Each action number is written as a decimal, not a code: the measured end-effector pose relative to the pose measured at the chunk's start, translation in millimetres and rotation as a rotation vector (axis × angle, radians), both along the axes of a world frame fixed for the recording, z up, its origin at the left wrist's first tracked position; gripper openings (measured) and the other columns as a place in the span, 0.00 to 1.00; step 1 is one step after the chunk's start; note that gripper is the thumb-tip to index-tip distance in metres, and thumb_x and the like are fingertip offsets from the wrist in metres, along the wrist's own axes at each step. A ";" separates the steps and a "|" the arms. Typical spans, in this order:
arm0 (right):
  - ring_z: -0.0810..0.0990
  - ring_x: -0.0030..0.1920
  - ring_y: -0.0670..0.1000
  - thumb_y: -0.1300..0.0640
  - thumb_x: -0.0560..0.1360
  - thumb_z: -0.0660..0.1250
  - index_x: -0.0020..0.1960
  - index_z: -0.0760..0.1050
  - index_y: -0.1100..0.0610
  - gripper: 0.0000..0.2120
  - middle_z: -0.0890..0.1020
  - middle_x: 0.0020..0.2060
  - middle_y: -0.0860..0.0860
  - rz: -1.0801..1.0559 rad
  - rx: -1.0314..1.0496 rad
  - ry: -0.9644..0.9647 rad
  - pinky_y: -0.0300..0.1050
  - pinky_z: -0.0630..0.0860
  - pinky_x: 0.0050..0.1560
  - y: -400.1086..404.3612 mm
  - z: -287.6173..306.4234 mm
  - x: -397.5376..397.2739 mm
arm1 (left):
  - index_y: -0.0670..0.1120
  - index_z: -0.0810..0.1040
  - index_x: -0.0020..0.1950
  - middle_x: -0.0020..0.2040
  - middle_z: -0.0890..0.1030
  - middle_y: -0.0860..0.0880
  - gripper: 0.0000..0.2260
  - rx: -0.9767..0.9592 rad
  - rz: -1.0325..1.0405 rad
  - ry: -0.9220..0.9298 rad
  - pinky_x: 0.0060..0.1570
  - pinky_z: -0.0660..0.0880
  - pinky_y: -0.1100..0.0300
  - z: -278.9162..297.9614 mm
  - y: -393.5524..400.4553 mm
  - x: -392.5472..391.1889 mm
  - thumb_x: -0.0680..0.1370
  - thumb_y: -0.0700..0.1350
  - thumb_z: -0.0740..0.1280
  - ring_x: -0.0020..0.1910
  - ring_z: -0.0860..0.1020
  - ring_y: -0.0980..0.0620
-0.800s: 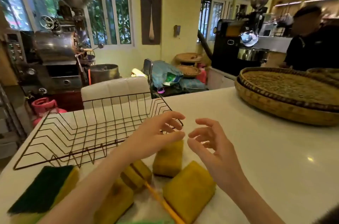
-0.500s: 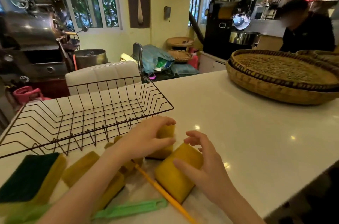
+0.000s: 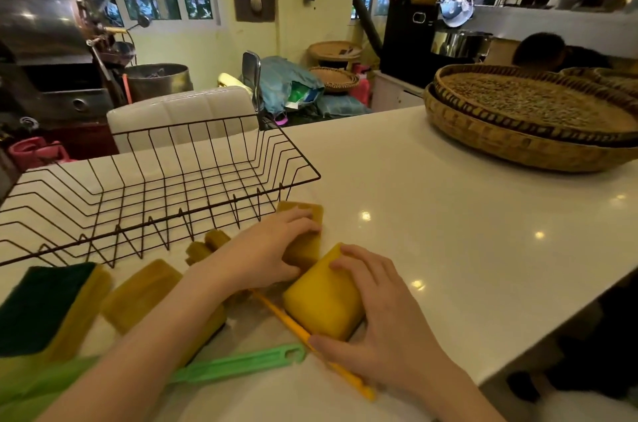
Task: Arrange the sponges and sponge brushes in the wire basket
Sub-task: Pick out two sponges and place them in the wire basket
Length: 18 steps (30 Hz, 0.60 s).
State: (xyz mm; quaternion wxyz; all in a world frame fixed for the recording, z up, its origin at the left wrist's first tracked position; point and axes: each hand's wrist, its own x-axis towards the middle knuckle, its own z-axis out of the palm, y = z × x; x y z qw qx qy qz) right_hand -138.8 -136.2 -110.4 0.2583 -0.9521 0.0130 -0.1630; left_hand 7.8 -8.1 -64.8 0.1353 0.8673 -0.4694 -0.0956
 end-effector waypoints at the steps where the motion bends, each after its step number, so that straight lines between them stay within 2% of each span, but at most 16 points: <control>1: 0.60 0.65 0.38 0.32 0.59 0.65 0.63 0.62 0.42 0.36 0.61 0.65 0.35 -0.001 0.012 -0.006 0.34 0.61 0.63 -1.2 0.2 0.1 | 0.56 0.62 0.69 0.75 0.55 0.55 0.28 -0.008 0.000 -0.004 0.70 0.57 0.58 -1.8 -0.1 0.1 0.71 0.44 0.68 0.73 0.55 0.55; 4: 0.62 0.61 0.33 0.35 0.60 0.66 0.61 0.62 0.38 0.31 0.61 0.60 0.27 -0.018 0.140 -0.006 0.27 0.63 0.56 -3.9 2.8 0.4 | 0.57 0.63 0.68 0.75 0.56 0.56 0.27 -0.021 0.006 -0.015 0.70 0.56 0.57 -4.5 -0.1 2.0 0.72 0.44 0.68 0.73 0.55 0.55; 7: 0.72 0.53 0.38 0.36 0.60 0.64 0.56 0.67 0.39 0.25 0.72 0.54 0.35 -0.038 0.489 -0.011 0.35 0.73 0.48 -8.5 11.0 3.0 | 0.58 0.64 0.67 0.74 0.58 0.56 0.27 -0.036 0.013 0.001 0.70 0.58 0.55 -4.7 0.4 5.0 0.71 0.46 0.69 0.72 0.57 0.55; 10: 0.78 0.44 0.42 0.34 0.60 0.60 0.48 0.73 0.42 0.20 0.77 0.44 0.44 -0.071 0.784 -0.036 0.38 0.77 0.38 -16.7 22.2 11.3 | 0.56 0.65 0.67 0.74 0.59 0.56 0.28 -0.050 0.019 -0.011 0.70 0.60 0.53 -5.6 0.9 3.3 0.70 0.47 0.70 0.72 0.58 0.54; 12: 0.80 0.48 0.52 0.33 0.63 0.59 0.47 0.73 0.42 0.19 0.78 0.46 0.51 -0.189 0.888 0.079 0.46 0.80 0.34 -25.3 30.2 21.0 | 0.56 0.63 0.68 0.74 0.58 0.56 0.30 -0.034 0.015 -0.038 0.70 0.61 0.52 -7.4 1.2 1.1 0.69 0.45 0.70 0.72 0.57 0.53; 13: 0.79 0.49 0.57 0.32 0.67 0.57 0.51 0.73 0.44 0.21 0.78 0.49 0.54 -0.249 0.923 0.177 0.48 0.80 0.33 -30.5 34.4 26.1 | 0.56 0.62 0.69 0.74 0.58 0.56 0.31 -0.026 0.014 -0.051 0.69 0.62 0.52 -8.0 1.2 0.2 0.69 0.44 0.70 0.72 0.57 0.53; 14: 0.79 0.50 0.59 0.31 0.69 0.53 0.55 0.72 0.46 0.25 0.77 0.51 0.56 -0.281 0.931 0.284 0.50 0.81 0.36 -37.3 37.1 31.5 | 0.56 0.61 0.69 0.74 0.57 0.56 0.32 -0.019 0.017 -0.063 0.68 0.62 0.52 -8.1 1.3 -0.6 0.69 0.44 0.70 0.72 0.57 0.53; 16: 0.80 0.49 0.61 0.27 0.68 0.47 0.60 0.70 0.47 0.33 0.77 0.51 0.57 -0.288 0.904 0.468 0.53 0.80 0.43 -50.0 41.2 39.2 | 0.57 0.60 0.69 0.74 0.57 0.57 0.31 -0.010 0.020 -0.075 0.67 0.63 0.53 -7.5 1.6 -1.8 0.70 0.44 0.70 0.72 0.58 0.53; 18: 0.83 0.45 0.60 0.26 0.67 0.46 0.59 0.70 0.48 0.34 0.78 0.51 0.58 -0.303 0.895 0.554 0.50 0.80 0.38 -57.4 42.9 44.4 | 0.58 0.60 0.68 0.74 0.57 0.56 0.31 -0.006 0.016 -0.064 0.67 0.63 0.53 -6.8 1.8 -1.5 0.70 0.44 0.70 0.72 0.58 0.53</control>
